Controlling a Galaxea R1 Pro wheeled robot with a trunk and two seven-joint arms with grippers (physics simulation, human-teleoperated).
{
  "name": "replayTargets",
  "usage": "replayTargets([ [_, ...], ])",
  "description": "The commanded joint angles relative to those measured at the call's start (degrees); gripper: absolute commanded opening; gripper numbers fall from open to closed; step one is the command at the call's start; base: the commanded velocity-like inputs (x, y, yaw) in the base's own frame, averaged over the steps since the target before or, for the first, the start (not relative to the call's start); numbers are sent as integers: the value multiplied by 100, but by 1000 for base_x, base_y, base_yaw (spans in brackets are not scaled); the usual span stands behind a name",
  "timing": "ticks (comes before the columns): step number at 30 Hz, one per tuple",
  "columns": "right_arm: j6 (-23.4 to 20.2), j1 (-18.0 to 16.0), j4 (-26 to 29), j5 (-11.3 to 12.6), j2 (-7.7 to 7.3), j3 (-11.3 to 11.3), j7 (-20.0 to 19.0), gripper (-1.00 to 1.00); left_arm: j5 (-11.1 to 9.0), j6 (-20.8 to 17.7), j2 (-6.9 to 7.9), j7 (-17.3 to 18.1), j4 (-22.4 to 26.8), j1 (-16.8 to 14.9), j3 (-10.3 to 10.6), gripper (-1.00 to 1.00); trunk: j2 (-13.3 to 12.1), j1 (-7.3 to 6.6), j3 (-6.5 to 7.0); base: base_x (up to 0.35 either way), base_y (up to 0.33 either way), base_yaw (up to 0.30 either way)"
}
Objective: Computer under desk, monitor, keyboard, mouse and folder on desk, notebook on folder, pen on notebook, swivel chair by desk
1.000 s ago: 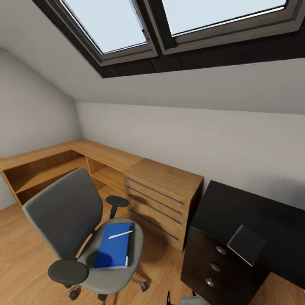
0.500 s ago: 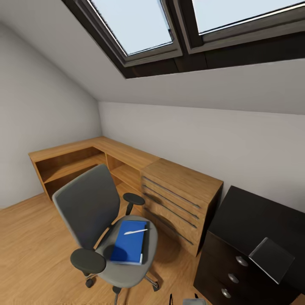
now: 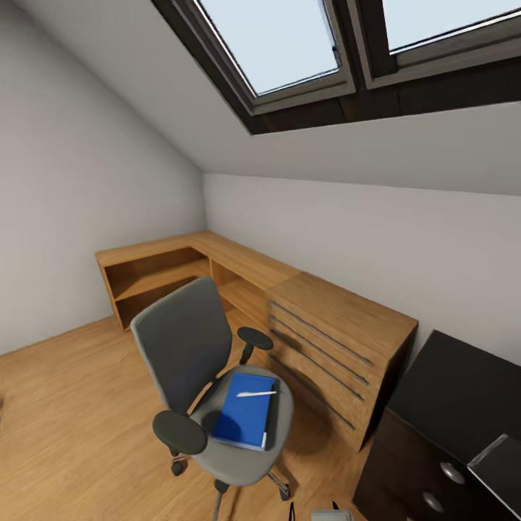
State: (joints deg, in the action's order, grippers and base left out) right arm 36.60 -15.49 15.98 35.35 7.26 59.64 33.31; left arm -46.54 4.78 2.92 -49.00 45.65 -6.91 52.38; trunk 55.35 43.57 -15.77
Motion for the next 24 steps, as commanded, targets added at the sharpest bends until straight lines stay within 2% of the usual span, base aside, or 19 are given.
replayTargets([
  [1,14,-5,2,33,-3,49,36,100,-52,50,6,-30,5,-12,45,100,5,1,-7,0,-192,276],
  [11,14,-6,-6,33,1,49,35,100,-62,50,-1,-30,-138,-12,62,100,5,1,-7,0,-250,276],
  [24,14,-6,-7,42,-4,48,35,100,-75,50,-27,-30,-232,-12,60,100,5,1,-36,0,-22,271],
])
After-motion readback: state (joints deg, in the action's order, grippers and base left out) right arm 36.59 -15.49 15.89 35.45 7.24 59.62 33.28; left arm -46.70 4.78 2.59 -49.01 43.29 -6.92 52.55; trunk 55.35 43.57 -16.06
